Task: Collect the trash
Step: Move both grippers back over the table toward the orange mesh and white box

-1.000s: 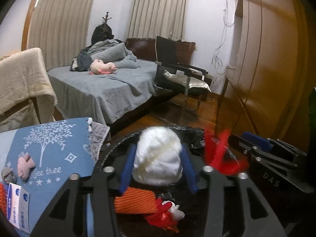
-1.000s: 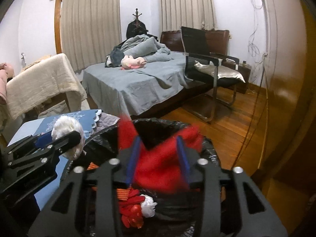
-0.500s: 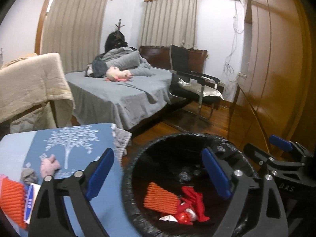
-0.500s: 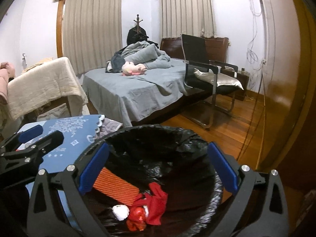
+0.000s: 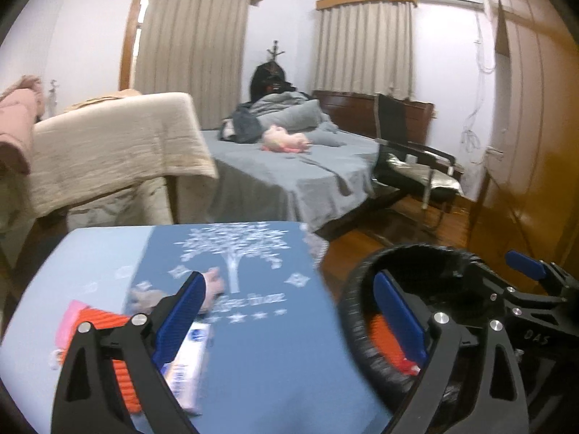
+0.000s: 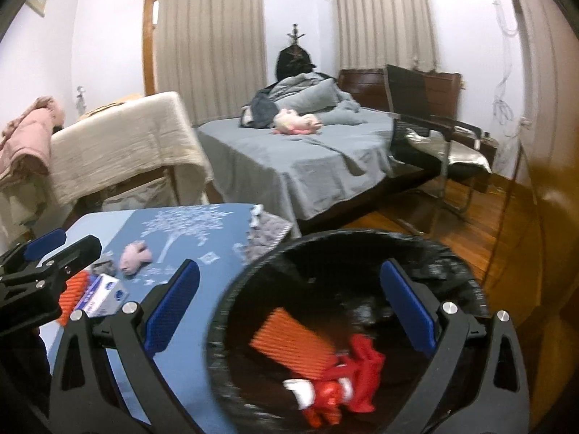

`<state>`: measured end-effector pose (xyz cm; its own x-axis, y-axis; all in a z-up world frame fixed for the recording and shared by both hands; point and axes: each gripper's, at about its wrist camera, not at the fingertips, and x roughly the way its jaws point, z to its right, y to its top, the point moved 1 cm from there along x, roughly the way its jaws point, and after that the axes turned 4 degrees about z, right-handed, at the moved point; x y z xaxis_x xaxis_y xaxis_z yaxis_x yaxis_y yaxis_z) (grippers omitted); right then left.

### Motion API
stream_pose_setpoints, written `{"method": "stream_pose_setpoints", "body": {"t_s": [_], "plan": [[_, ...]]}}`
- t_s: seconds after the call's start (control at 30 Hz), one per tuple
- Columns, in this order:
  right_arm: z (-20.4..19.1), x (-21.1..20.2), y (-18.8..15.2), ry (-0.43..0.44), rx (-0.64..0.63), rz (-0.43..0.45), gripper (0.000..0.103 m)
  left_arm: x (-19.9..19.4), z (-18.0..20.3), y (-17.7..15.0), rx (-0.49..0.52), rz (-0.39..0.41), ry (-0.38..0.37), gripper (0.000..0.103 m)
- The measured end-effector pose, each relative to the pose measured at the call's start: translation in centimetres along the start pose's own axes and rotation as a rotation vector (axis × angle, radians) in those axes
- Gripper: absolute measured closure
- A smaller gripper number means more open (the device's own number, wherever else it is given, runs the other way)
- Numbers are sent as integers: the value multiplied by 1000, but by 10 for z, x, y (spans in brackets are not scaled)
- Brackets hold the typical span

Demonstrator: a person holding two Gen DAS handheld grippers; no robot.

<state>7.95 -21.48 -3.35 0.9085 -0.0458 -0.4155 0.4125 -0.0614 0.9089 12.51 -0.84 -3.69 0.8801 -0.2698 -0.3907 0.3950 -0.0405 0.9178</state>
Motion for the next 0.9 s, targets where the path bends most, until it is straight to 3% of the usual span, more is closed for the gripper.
{"method": "stream_pose_setpoints", "body": {"t_s": [0.57,0.9], "plan": [[-134,41,-18,189,-82,-49,6,-40,-164,-35,-84,-32,301,11],[-183,64,-34,238,-108,-114,6,-44,-217,-59,-143,-76,397,11]]}}
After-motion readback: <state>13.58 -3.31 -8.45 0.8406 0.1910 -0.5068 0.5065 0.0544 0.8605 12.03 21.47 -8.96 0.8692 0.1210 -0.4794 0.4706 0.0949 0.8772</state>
